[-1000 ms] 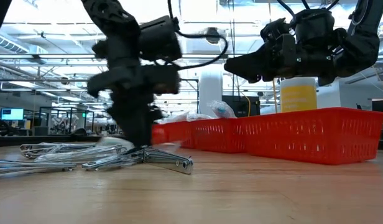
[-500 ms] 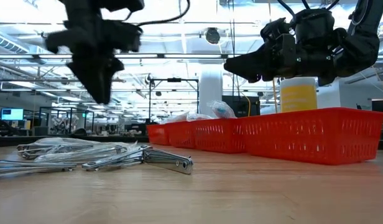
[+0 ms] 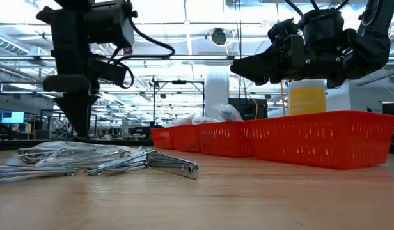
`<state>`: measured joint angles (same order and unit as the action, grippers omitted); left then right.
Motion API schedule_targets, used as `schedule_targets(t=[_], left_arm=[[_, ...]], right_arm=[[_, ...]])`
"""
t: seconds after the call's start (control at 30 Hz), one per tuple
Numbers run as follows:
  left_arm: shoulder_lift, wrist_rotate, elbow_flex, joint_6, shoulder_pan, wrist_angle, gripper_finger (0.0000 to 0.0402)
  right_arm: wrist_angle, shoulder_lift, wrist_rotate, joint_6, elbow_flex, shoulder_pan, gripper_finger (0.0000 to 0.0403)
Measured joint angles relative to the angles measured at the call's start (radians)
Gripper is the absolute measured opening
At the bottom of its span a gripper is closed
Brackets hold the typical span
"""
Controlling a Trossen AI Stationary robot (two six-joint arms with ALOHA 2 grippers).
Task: Pick & Place Travel size toiletries
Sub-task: Put the blue toothbrush into the bottom middle red bin
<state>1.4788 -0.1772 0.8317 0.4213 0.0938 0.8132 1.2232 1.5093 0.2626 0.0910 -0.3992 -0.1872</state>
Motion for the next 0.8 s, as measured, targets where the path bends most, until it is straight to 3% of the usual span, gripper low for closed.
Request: schedule_targets(t=[0.4,0.53,0.8], left_arm=[[-0.001,0.012,-0.064,-0.18,0.012,-0.027,0.012],[-0.001,0.086,-0.097,-0.237,0.005,-0.091,0.012],[0.001,0.106,-0.184,-0.269,-0.003,-0.235,0.012]], right_arm=[[-0.001,0.0,-0.002,-0.001,0.0,-0.003,0.0167],[-0.001,0.0,-0.002,-0.001,0.0,-0.003,0.0167],[-0.001,0.0,-0.003,-0.001,0.0,-0.003,0.0167]])
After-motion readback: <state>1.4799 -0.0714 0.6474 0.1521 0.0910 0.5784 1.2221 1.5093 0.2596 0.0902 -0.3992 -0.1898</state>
